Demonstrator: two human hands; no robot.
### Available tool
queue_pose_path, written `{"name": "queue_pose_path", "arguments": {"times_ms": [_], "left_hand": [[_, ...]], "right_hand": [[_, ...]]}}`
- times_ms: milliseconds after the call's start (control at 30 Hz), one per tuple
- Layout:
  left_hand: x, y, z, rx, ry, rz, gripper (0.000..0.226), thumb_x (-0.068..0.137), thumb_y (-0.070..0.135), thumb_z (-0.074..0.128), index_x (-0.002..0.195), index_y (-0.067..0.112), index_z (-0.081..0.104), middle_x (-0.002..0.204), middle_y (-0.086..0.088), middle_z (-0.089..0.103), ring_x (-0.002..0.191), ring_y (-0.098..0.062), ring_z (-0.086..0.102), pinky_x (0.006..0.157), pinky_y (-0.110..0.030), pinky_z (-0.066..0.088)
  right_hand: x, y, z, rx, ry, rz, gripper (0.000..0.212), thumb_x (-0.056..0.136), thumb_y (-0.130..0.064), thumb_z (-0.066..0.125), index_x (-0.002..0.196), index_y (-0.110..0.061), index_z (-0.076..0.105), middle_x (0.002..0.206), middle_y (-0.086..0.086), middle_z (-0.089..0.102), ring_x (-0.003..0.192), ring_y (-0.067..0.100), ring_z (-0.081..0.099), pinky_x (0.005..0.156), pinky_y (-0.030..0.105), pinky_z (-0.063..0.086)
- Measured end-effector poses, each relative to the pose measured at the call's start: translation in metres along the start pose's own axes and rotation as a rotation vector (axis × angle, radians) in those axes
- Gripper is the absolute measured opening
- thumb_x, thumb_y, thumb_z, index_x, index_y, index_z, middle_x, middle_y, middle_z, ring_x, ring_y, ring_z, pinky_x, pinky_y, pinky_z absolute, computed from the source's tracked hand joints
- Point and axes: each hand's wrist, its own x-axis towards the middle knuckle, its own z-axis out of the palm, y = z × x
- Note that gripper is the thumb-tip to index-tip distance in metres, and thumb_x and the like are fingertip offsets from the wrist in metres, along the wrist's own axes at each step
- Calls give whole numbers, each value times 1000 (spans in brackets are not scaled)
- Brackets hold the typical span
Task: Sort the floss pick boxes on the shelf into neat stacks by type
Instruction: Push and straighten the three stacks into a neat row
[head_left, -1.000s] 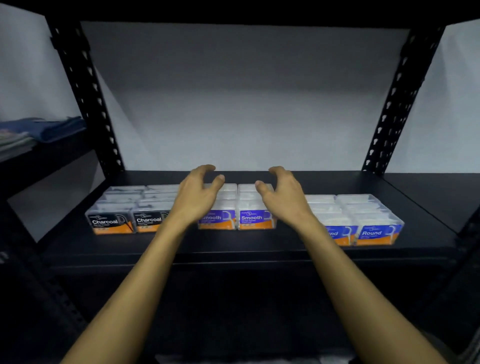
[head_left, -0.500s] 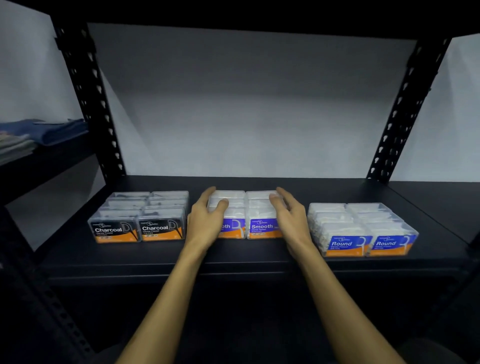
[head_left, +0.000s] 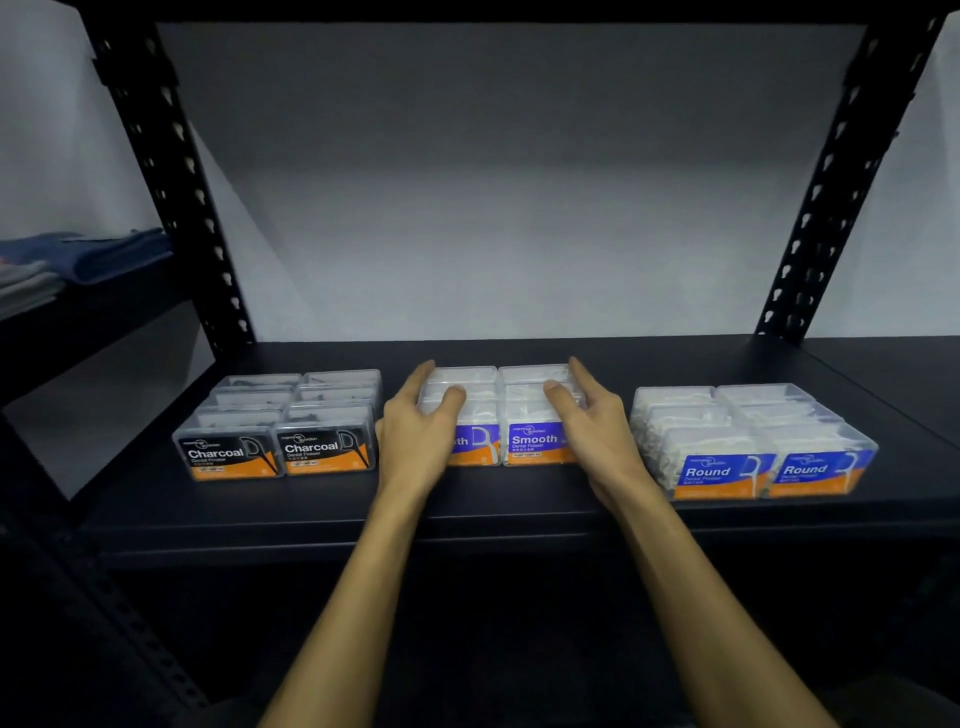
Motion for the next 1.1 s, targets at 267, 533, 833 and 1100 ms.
{"name": "queue_pose_path", "arguments": {"times_ms": [267, 533, 833, 1100], "left_hand": [[-5, 3, -3, 34, -10, 22, 51, 92, 34, 64, 142, 27, 55, 135, 3, 62, 102, -6, 61, 79, -7, 45], [-17, 2, -7, 77, 4, 29, 50, 92, 37, 63, 141, 29, 55, 133, 7, 62, 107, -7, 57, 75, 0, 37], [-35, 4, -12, 73, 9, 37, 49, 93, 33, 62, 141, 26, 56, 131, 8, 61, 101, -1, 55, 61, 8, 33], [-41, 1, -14, 85, 16, 44, 48, 91, 38, 62, 139, 31, 57, 134, 8, 61, 124, -14, 54, 90, -17, 41]], "right_hand": [[-2, -1, -2, -54, -23, -9, 59, 100, -32, 54, 153, -21, 32, 120, -4, 60, 96, 10, 69, 80, 27, 58], [-15, -3, -5, -86, -37, -4, 58, 100, -34, 52, 153, -23, 30, 112, -9, 60, 95, 9, 69, 82, 30, 59], [-33, -5, -9, -114, -21, -22, 58, 100, -36, 52, 153, -25, 32, 114, -10, 60, 94, 5, 66, 80, 26, 56], [-43, -6, -12, -92, -31, -1, 58, 100, -35, 52, 153, -26, 30, 117, -9, 58, 97, 8, 66, 75, 23, 57]]}}
